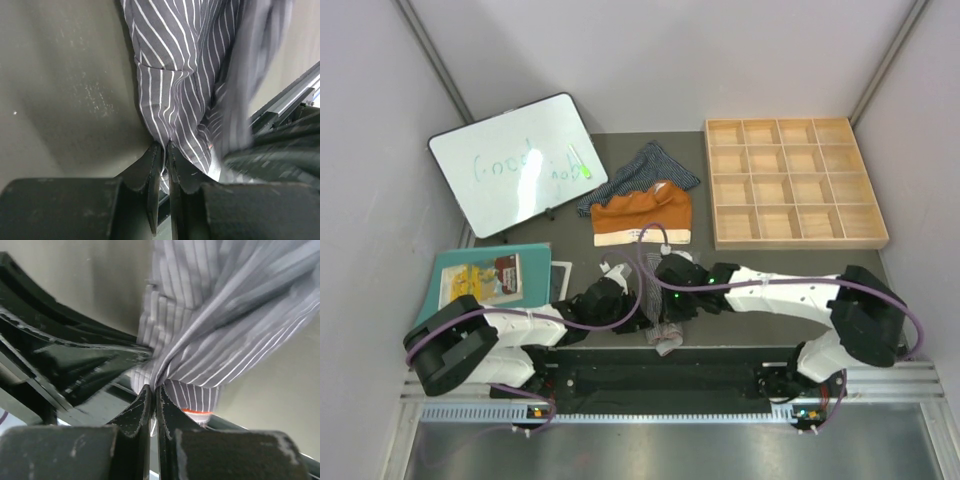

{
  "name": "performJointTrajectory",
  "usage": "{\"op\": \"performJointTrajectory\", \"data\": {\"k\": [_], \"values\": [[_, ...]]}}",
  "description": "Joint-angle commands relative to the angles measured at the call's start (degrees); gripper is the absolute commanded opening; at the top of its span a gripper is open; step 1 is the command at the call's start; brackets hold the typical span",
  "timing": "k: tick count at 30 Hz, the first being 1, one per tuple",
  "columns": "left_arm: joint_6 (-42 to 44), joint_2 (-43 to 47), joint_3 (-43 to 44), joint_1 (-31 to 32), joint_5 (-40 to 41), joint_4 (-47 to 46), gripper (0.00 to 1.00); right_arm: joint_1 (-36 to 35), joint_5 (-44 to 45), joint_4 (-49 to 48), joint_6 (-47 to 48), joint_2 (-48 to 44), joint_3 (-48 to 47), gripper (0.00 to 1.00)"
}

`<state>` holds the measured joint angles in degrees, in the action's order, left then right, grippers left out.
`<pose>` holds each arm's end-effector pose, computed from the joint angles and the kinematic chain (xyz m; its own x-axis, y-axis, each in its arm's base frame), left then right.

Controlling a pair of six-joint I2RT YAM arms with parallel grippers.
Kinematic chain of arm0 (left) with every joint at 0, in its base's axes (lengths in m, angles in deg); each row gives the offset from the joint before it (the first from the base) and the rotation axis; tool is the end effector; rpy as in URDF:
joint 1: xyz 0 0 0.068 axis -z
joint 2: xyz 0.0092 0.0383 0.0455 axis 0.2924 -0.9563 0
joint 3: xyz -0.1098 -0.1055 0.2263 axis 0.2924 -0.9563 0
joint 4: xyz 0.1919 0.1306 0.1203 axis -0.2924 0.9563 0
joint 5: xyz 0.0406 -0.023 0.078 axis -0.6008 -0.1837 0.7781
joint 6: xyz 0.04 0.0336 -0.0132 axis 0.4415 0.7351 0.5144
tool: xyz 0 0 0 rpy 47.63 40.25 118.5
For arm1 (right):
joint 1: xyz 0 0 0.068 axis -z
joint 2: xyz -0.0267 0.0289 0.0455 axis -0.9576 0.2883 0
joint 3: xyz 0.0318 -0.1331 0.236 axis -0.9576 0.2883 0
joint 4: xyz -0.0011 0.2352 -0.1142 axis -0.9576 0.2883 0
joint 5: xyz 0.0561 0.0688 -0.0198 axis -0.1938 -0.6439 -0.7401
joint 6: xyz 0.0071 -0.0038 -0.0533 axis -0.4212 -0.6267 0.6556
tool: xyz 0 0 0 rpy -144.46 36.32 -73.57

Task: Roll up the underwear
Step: Fold the underwear at the center of the board.

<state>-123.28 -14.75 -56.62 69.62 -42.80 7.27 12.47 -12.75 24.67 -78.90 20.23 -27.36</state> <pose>0.1268 -0.1738 0.1255 -0.9254 -0.1623 -0.3426 0.1329 0.7076 -0.6940 0.1382 0.2470 0.1957 -0.9471 -0.0789 -0.3110 -0.2044 0.8955 0.3953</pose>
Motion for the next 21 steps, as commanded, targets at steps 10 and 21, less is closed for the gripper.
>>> {"op": "performJointTrajectory", "data": {"k": [10, 21], "values": [[0.4, 1.5, 0.0, 0.2, 2.3, -2.6, 0.15, -5.1, -2.2, -3.2, 0.7, 9.4, -7.2, 0.00], [1.0, 7.2, 1.0, 0.1, 4.3, 3.5, 0.32, -5.1, -4.6, -3.6, 2.0, 6.1, -6.8, 0.30]]}}
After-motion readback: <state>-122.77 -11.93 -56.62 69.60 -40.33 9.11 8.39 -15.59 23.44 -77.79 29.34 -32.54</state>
